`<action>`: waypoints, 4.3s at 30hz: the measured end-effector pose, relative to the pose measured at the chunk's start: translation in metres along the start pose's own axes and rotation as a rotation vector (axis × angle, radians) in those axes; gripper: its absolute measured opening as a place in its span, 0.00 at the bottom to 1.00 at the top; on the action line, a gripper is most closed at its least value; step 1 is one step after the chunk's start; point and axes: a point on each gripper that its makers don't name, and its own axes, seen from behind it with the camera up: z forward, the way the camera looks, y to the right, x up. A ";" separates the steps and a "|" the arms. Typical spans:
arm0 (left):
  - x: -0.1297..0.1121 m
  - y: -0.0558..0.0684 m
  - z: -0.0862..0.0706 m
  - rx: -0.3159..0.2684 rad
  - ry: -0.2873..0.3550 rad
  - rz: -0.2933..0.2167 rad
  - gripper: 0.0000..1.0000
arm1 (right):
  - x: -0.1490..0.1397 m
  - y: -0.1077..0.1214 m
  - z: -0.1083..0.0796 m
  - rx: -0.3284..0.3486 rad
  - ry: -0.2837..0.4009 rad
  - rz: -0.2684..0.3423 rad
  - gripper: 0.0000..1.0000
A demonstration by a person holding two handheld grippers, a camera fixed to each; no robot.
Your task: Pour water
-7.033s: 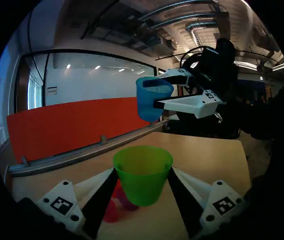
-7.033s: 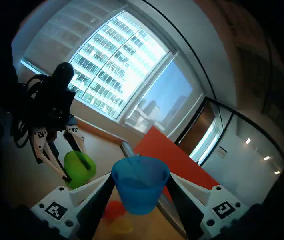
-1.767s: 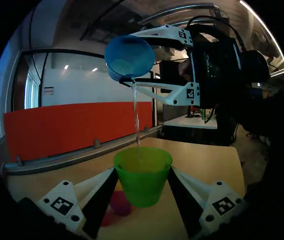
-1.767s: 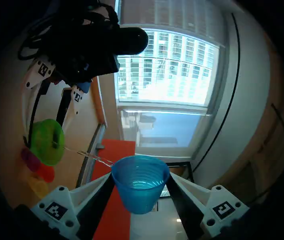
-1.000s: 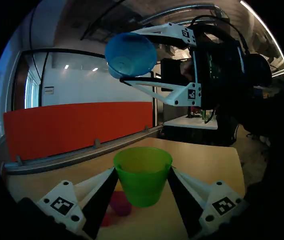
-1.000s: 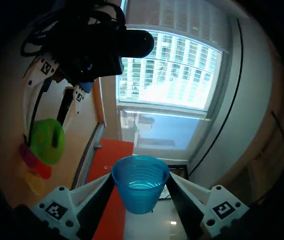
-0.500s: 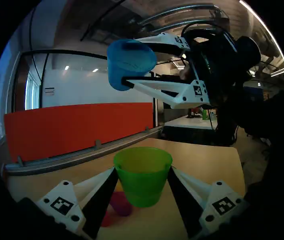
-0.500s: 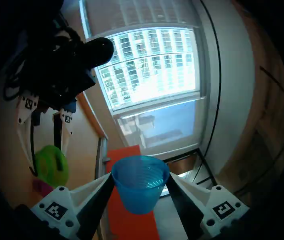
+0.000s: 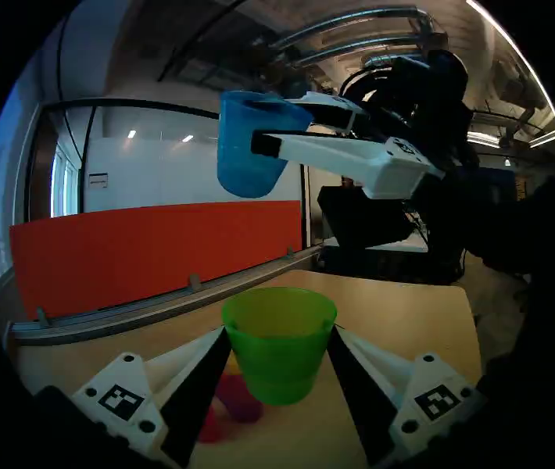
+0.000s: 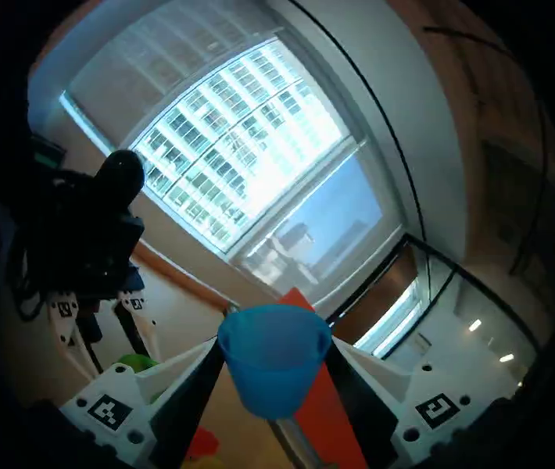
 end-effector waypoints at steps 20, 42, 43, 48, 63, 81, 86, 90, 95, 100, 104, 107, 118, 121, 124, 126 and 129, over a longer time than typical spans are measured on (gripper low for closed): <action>0.004 -0.002 0.000 0.007 -0.002 0.012 0.84 | 0.023 -0.008 -0.009 0.059 0.044 0.622 0.90; -0.020 -0.016 -0.003 0.036 -0.077 0.030 0.84 | -0.032 -0.014 -0.049 0.029 -0.051 0.597 0.90; -0.021 -0.016 -0.003 0.038 -0.081 0.029 0.83 | -0.036 -0.014 -0.052 0.025 -0.057 0.592 0.90; -0.027 -0.019 -0.004 0.041 -0.099 0.031 0.84 | -0.055 -0.015 -0.064 0.011 -0.088 0.575 0.90; -0.048 -0.013 -0.001 0.025 -0.177 0.049 0.84 | -0.091 -0.039 -0.084 0.031 -0.141 0.565 0.91; -0.087 -0.013 0.002 -0.006 -0.305 0.054 0.83 | -0.129 -0.078 -0.092 0.103 -0.213 0.604 0.92; -0.097 -0.011 0.003 -0.017 -0.338 0.052 0.83 | -0.139 -0.084 -0.094 0.117 -0.240 0.611 0.92; -0.106 -0.010 0.004 -0.026 -0.362 0.050 0.83 | -0.149 -0.090 -0.096 0.130 -0.263 0.624 0.92; -0.118 -0.008 0.005 -0.040 -0.397 0.052 0.84 | -0.164 -0.101 -0.098 0.150 -0.298 0.626 0.92; -0.128 -0.007 0.007 -0.053 -0.431 0.057 0.84 | -0.178 -0.111 -0.099 0.174 -0.335 0.624 0.92; -0.135 -0.006 0.008 -0.065 -0.452 0.058 0.84 | -0.188 -0.120 -0.100 0.194 -0.360 0.626 0.92; -0.141 -0.005 0.010 -0.074 -0.469 0.057 0.84 | -0.195 -0.128 -0.100 0.212 -0.376 0.631 0.92; -0.165 -0.001 0.016 -0.101 -0.528 0.055 0.84 | -0.222 -0.154 -0.106 0.272 -0.444 0.628 0.92; -0.170 0.000 0.017 -0.106 -0.541 0.050 0.84 | -0.228 -0.161 -0.109 0.288 -0.462 0.626 0.92; -0.174 0.001 0.019 -0.112 -0.554 0.048 0.84 | -0.234 -0.168 -0.111 0.303 -0.481 0.625 0.92; -0.176 0.002 0.020 -0.116 -0.561 0.048 0.84 | -0.239 -0.173 -0.113 0.314 -0.496 0.625 0.92; -0.179 0.003 0.022 -0.121 -0.570 0.048 0.84 | -0.245 -0.180 -0.115 0.326 -0.516 0.624 0.92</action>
